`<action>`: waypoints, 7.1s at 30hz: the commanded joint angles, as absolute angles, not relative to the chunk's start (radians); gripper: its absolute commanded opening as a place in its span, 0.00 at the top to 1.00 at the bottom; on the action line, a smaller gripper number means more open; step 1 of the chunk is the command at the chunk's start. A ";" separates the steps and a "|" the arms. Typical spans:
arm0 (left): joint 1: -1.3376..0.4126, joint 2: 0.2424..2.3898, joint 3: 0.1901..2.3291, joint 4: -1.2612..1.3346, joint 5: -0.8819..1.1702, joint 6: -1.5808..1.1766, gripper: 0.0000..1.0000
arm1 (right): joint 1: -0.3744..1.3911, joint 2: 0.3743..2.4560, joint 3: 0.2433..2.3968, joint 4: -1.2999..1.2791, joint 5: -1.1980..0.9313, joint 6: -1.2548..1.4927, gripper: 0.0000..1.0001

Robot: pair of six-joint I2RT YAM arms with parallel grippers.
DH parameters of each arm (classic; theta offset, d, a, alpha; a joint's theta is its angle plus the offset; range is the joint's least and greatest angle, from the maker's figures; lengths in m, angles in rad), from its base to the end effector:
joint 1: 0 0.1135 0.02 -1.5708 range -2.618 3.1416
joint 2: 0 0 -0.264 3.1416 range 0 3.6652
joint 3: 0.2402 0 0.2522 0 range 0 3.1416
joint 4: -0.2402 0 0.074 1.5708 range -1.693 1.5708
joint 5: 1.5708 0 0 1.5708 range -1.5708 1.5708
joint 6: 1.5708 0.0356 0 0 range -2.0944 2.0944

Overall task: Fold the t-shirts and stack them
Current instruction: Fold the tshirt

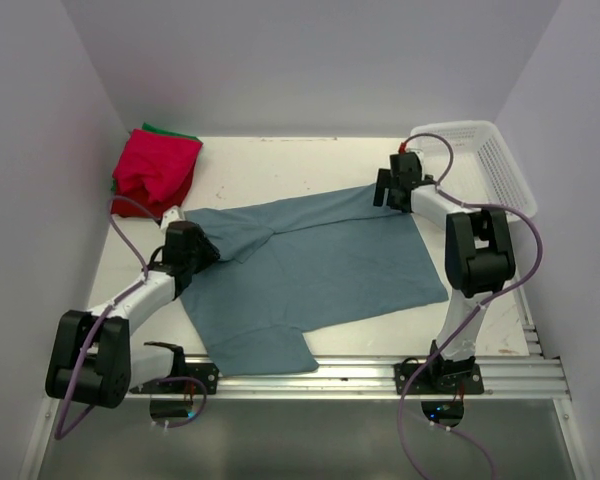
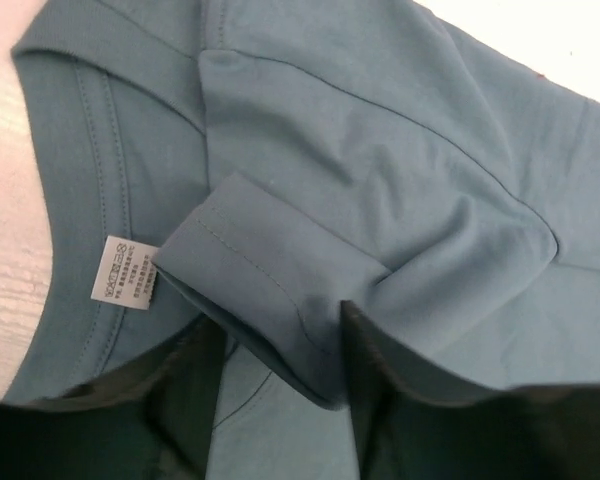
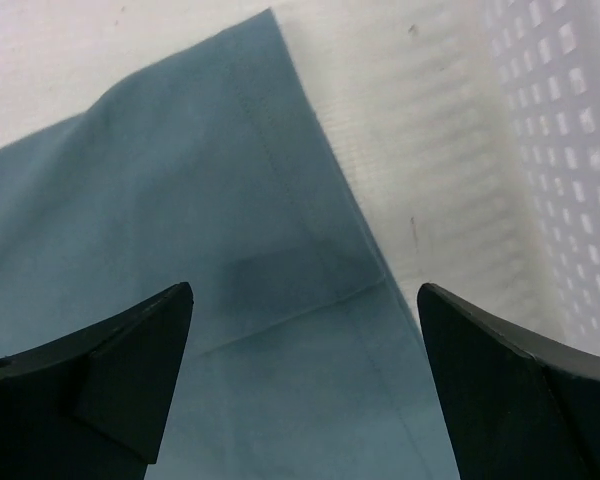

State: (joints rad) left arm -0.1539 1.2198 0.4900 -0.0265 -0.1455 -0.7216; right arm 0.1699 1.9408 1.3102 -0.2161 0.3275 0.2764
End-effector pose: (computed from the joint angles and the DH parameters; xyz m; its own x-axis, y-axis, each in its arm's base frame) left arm 0.2293 -0.0303 0.1678 -0.5405 -0.5776 -0.6118 -0.4123 0.8157 -0.4058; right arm 0.4159 0.0597 0.1830 -0.6967 0.1427 -0.7031 0.2495 0.9670 -0.0510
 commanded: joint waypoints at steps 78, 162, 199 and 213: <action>-0.509 1.623 0.887 -0.324 -0.278 -0.348 0.72 | 0.479 1.477 1.009 -0.241 0.110 0.291 0.02; -0.379 1.554 0.833 -0.140 -0.308 -0.574 1.00 | 0.325 1.533 1.106 -0.356 0.287 0.361 1.00; -0.236 1.472 1.040 -0.155 -0.113 -0.434 0.57 | 0.319 1.326 0.983 -0.301 0.304 0.344 0.67; -0.607 1.069 0.627 -0.587 -0.114 -0.735 0.34 | 0.322 1.031 0.786 -0.532 0.264 0.454 0.28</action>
State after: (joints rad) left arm -0.5297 1.0340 0.5957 -0.5274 -0.1539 -0.6327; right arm 0.3206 1.1152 0.8265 -0.4507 0.2481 0.4004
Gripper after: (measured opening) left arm 0.653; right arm 0.718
